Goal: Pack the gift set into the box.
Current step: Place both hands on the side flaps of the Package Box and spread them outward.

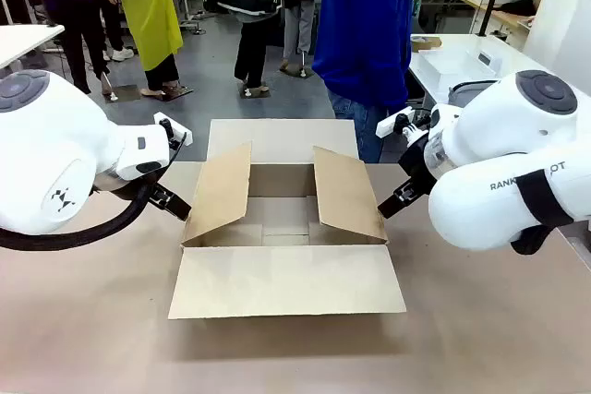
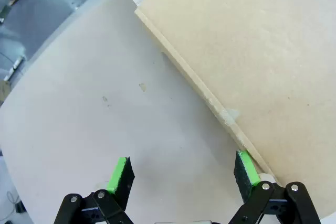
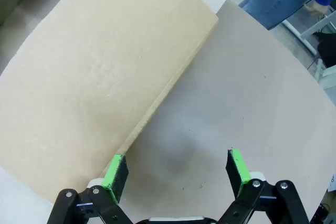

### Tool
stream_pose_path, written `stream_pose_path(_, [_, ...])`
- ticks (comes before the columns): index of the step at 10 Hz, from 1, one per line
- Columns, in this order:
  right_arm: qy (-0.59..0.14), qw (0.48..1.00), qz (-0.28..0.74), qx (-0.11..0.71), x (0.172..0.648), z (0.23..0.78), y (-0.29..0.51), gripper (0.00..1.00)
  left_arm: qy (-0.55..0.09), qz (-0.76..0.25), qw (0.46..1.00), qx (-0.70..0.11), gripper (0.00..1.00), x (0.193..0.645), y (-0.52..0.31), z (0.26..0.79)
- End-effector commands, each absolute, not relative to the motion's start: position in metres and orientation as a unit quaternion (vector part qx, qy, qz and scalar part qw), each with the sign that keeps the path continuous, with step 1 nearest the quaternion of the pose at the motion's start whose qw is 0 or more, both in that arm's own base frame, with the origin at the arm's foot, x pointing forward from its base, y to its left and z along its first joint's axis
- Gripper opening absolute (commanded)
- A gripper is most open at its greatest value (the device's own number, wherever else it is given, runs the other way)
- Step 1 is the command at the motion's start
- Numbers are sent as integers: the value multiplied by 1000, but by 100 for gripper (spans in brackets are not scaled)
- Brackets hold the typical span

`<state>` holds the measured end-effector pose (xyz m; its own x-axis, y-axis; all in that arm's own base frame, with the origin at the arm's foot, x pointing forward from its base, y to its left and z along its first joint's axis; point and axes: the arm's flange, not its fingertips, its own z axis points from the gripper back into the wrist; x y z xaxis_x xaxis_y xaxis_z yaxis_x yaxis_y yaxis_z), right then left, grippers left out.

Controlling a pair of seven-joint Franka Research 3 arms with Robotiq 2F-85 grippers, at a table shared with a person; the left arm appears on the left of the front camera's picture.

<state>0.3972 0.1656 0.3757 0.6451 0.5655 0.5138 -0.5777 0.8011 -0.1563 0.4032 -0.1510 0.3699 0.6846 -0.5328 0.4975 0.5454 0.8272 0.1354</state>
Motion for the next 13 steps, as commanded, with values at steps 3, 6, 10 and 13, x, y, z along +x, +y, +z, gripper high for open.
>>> stream_pose_path(3, [-280,907,315,11,397,376,166,100,-268,-294,917,-12,100,403,-151,370])
stream_pose_path(6, [-280,907,315,11,397,376,166,100,-268,-294,917,-12,100,403,-151,370])
stream_pose_path(10, [-280,907,315,11,397,376,166,100,-268,-294,917,-12,100,403,-151,370])
stream_pose_path(13, [-280,907,315,11,397,376,166,100,-268,-294,917,-12,100,403,-151,370])
